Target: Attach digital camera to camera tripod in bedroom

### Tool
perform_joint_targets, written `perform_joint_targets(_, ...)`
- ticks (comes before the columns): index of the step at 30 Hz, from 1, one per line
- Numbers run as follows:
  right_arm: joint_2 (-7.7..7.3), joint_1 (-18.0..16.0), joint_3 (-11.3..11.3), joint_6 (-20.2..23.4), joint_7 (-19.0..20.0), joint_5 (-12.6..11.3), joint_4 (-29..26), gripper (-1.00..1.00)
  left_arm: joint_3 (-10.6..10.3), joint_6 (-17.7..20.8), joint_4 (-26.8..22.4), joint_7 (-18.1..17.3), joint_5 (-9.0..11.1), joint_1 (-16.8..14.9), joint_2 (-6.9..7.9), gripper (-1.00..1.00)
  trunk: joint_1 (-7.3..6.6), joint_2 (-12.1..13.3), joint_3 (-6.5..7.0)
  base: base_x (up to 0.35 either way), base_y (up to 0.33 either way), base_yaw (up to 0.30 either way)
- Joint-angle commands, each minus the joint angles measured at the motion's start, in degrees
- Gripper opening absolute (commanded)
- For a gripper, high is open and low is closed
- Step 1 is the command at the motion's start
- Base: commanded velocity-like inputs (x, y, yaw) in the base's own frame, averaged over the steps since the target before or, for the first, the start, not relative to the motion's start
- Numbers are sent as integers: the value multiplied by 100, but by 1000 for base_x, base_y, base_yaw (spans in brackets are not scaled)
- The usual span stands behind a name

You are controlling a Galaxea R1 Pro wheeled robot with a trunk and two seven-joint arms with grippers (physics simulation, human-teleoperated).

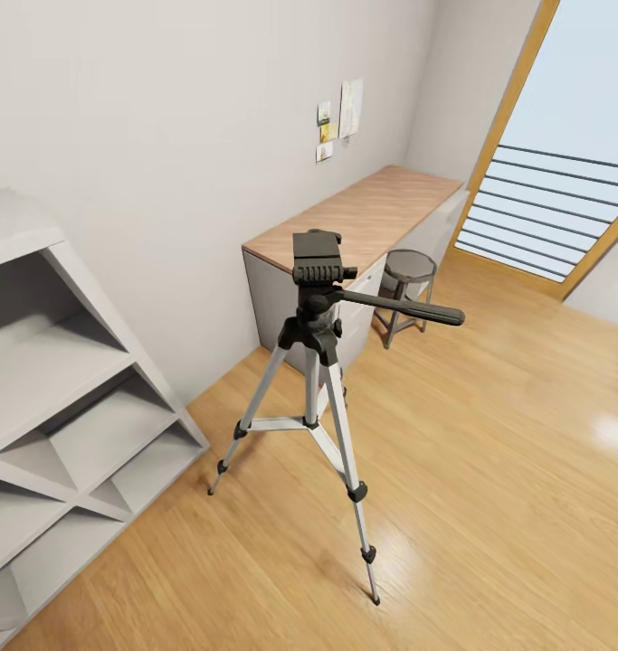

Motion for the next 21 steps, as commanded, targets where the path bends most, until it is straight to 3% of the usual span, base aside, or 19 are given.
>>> perform_joint_targets(1,0,-6,-49,11,14,55,7,100,37,17,-1,-31,10,-1,3,-100,3,-8,-7,0,0,0)
perform_joint_targets(21,52,-6,-49,5,16,63,7,100,37,17,-1,-3,12,-1,2,-100,3,-8,-7,0,0,0)
